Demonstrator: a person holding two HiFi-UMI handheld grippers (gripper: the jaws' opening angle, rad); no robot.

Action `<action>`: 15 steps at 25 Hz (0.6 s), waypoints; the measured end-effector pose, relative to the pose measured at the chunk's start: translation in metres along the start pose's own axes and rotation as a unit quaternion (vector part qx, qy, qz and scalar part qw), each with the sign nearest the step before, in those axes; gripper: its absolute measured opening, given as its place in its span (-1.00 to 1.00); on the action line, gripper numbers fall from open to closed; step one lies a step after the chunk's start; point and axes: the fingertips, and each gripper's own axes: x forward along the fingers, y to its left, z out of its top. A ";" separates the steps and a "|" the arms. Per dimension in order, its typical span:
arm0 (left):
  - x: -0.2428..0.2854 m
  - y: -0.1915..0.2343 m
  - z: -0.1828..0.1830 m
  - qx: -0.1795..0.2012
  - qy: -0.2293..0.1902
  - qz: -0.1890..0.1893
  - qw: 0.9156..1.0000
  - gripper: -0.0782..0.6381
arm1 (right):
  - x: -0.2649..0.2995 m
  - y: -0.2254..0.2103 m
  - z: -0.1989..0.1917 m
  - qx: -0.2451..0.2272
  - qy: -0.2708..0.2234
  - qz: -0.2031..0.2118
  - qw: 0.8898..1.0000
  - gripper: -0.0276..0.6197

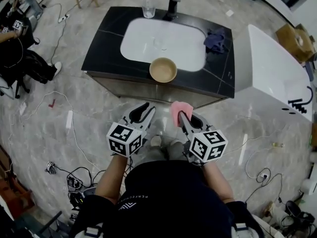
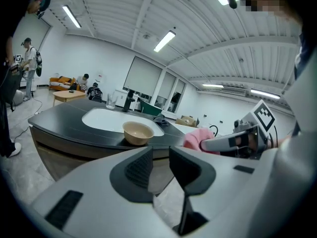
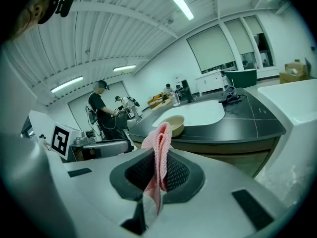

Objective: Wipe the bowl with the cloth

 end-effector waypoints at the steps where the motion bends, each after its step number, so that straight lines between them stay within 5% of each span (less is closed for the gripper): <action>1: 0.003 0.002 -0.001 -0.005 0.003 0.002 1.000 -0.52 | 0.003 -0.003 0.001 0.000 0.002 -0.001 1.000 -0.77; 8: 0.031 0.020 0.008 -0.040 0.003 0.016 0.999 -0.52 | 0.028 -0.027 0.029 -0.011 -0.001 0.011 1.000 -0.77; 15: 0.050 0.043 0.039 -0.035 -0.019 0.078 0.996 -0.57 | 0.048 -0.044 0.069 -0.028 -0.013 0.042 0.999 -0.77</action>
